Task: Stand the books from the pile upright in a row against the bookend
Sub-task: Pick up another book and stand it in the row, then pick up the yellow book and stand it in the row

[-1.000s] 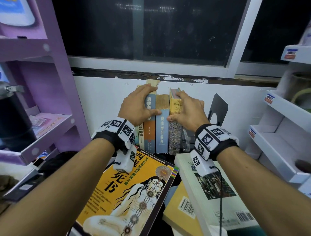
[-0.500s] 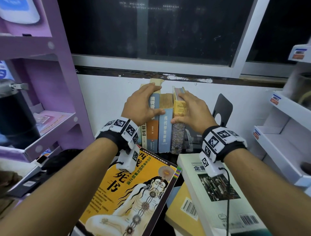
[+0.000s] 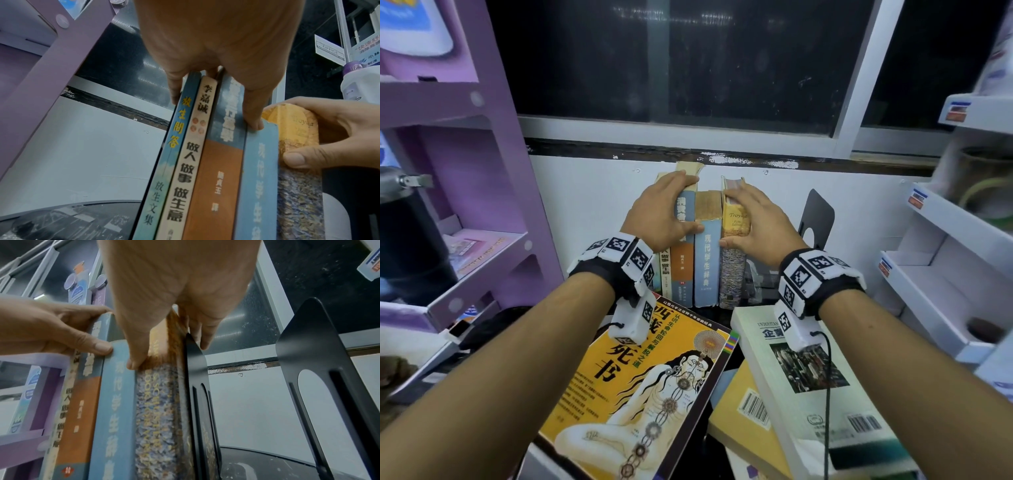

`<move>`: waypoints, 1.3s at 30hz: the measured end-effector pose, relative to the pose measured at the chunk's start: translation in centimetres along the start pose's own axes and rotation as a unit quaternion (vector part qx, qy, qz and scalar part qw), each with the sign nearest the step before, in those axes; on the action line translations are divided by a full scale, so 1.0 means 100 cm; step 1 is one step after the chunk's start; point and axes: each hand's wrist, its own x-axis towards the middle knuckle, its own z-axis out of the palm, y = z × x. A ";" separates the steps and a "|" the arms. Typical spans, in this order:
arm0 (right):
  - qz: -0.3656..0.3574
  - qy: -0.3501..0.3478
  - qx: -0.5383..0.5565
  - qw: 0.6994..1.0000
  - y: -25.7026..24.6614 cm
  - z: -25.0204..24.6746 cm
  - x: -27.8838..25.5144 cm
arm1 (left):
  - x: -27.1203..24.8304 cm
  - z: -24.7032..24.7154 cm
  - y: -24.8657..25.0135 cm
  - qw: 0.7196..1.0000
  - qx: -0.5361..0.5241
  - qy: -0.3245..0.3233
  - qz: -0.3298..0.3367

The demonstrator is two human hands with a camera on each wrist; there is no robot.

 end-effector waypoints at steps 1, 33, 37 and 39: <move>-0.001 -0.010 -0.006 1.000 -0.001 -0.002 0.000 | 0.000 -0.001 0.000 1.000 -0.001 -0.007 -0.004; 0.248 -0.256 0.064 0.932 -0.085 0.005 -0.099 | -0.116 -0.045 0.014 0.924 -0.031 -0.281 -0.258; 0.290 -0.292 0.078 0.908 -0.089 0.015 -0.107 | -0.126 -0.042 0.012 0.901 0.023 -0.332 -0.277; 0.301 -0.298 0.084 0.902 -0.090 0.020 -0.109 | -0.130 -0.041 0.014 0.889 0.029 -0.360 -0.281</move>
